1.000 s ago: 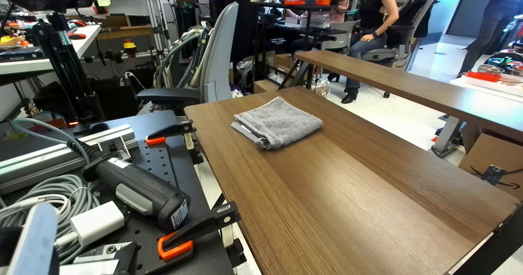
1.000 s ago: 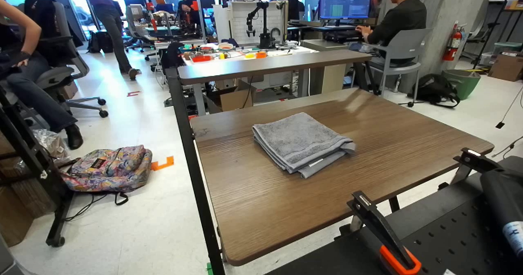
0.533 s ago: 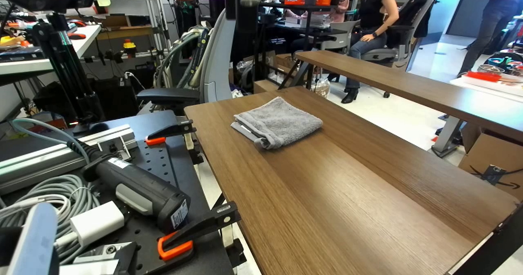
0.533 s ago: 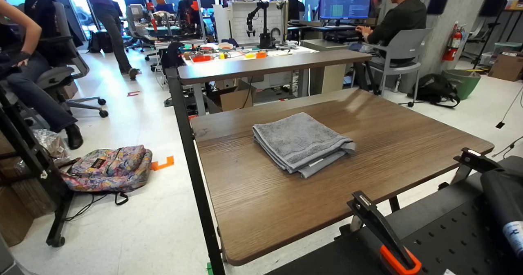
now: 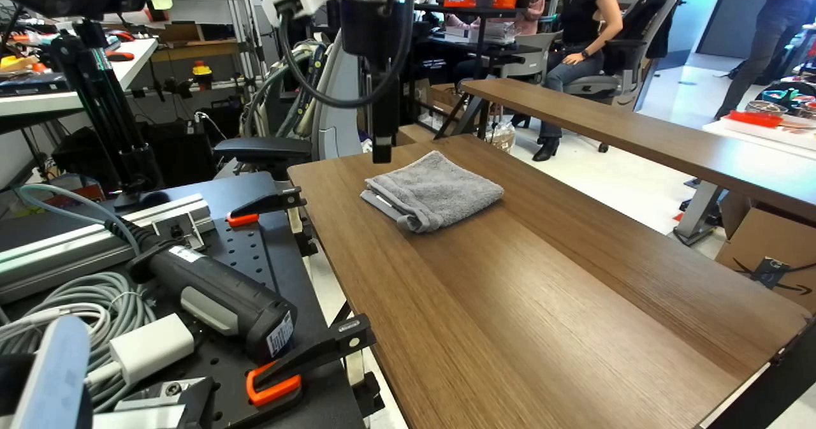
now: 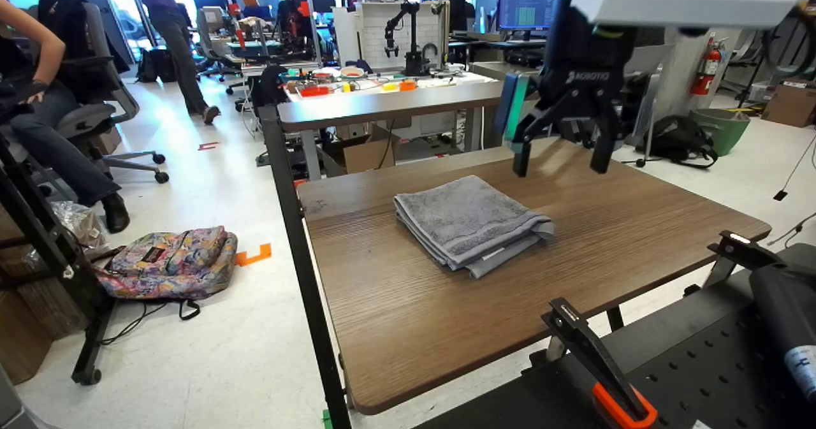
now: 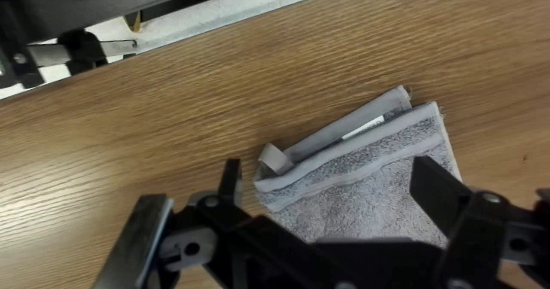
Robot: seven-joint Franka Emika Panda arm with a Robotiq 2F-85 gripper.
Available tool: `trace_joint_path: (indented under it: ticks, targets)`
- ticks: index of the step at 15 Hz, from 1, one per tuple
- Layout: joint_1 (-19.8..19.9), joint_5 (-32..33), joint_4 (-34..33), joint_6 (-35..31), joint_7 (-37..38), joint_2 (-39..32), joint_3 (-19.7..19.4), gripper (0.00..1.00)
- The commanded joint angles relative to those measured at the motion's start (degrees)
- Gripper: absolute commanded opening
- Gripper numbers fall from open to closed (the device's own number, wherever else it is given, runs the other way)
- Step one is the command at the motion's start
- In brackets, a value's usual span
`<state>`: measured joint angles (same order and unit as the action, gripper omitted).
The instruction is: Move the towel to the right
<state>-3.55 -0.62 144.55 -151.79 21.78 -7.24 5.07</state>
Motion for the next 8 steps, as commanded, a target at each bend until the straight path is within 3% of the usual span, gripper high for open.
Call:
trace_joint_path:
  ticks: [1,8]
  targets:
    - [-3.6,1.1,-7.2,-5.5,6.2,-11.6,-1.6,1.0]
    - [-8.6,-1.4,-19.3,-6.9,7.8,-25.3,-5.6,1.0]
